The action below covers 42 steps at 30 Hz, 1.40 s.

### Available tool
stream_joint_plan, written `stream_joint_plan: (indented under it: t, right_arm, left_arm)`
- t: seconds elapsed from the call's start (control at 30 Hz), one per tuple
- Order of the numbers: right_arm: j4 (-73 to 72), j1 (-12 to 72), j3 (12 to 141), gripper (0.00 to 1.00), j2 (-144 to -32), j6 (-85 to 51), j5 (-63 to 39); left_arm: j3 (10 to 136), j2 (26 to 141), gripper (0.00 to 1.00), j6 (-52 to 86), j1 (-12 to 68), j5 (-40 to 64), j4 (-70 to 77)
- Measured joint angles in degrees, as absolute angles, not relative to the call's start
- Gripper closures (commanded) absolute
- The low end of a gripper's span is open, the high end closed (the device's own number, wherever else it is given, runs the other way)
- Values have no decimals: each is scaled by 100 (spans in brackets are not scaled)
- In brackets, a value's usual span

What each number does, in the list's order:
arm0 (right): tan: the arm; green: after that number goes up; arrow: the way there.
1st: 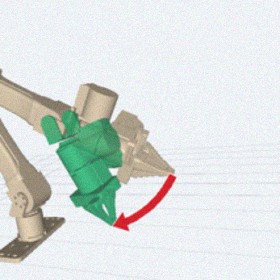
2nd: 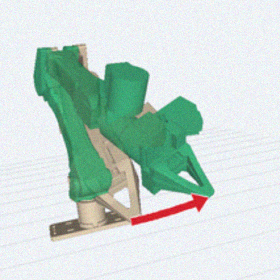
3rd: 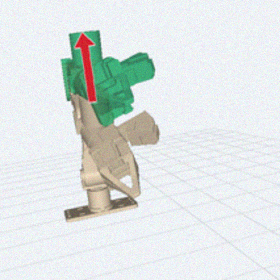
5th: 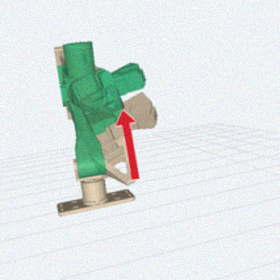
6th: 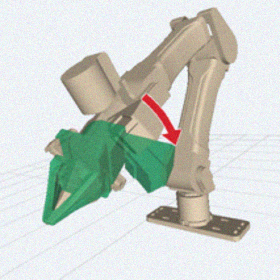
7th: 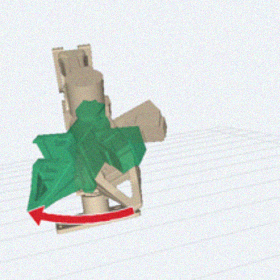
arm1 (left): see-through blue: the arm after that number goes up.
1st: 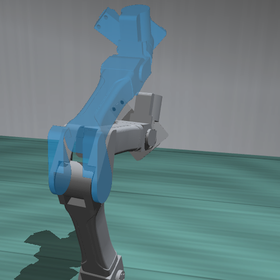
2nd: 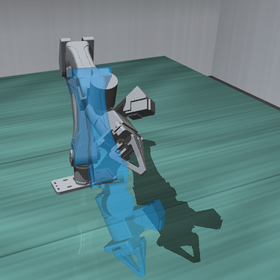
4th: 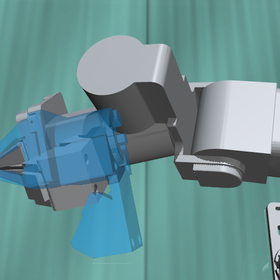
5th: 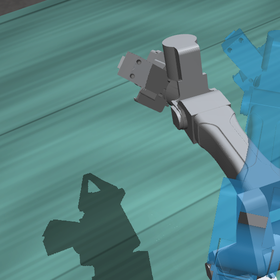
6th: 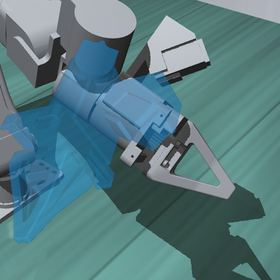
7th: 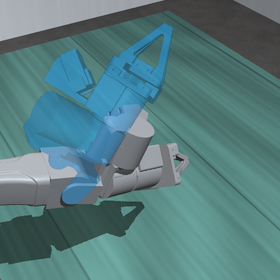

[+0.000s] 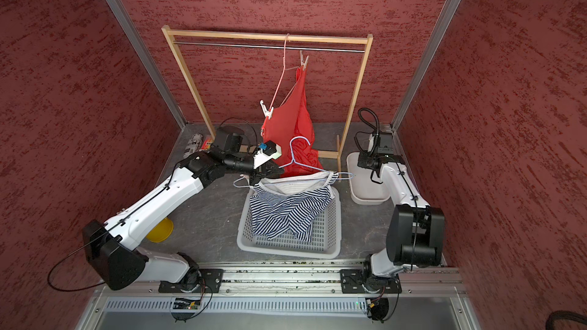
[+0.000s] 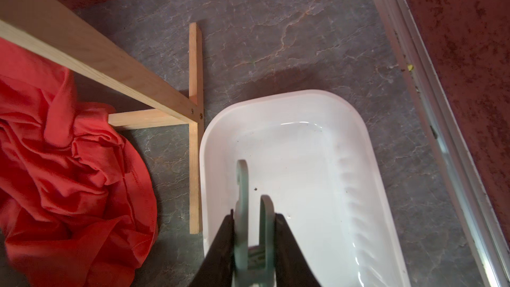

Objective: Remove the clothespins securing tank tops to the hanger
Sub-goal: Place the clothespin in the storage box.

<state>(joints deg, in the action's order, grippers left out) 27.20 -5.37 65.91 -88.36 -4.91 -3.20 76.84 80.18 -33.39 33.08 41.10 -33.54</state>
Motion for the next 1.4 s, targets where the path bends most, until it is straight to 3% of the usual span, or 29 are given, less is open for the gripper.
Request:
stream_joint_plan:
  t: [0.33,1.0,1.1,1.17,1.33,1.4]
  right_arm:
    - [2808,-395,6696,100,-9487,-403,408]
    - [2462,-395,6528,100,-10442,-414,674]
    - [2381,-395,6482,84,-10481,-434,722]
    - [2351,-395,6460,66,-10481,-454,733]
    - [2283,-395,6366,35,-10425,-563,764]
    - [2285,-395,6278,29,-10300,-582,777]
  left_arm:
    - [7684,8020,100,-3319,3380,3992,-3492]
    - [7721,8390,100,-3323,3607,4152,-3527]
    - [7721,8390,100,-3321,3607,4150,-3531]
    - [7721,8390,100,-3321,3607,4150,-3531]
    - [7723,8390,100,-3321,3610,4147,-3531]
    - [7723,8390,100,-3321,3612,4147,-3531]
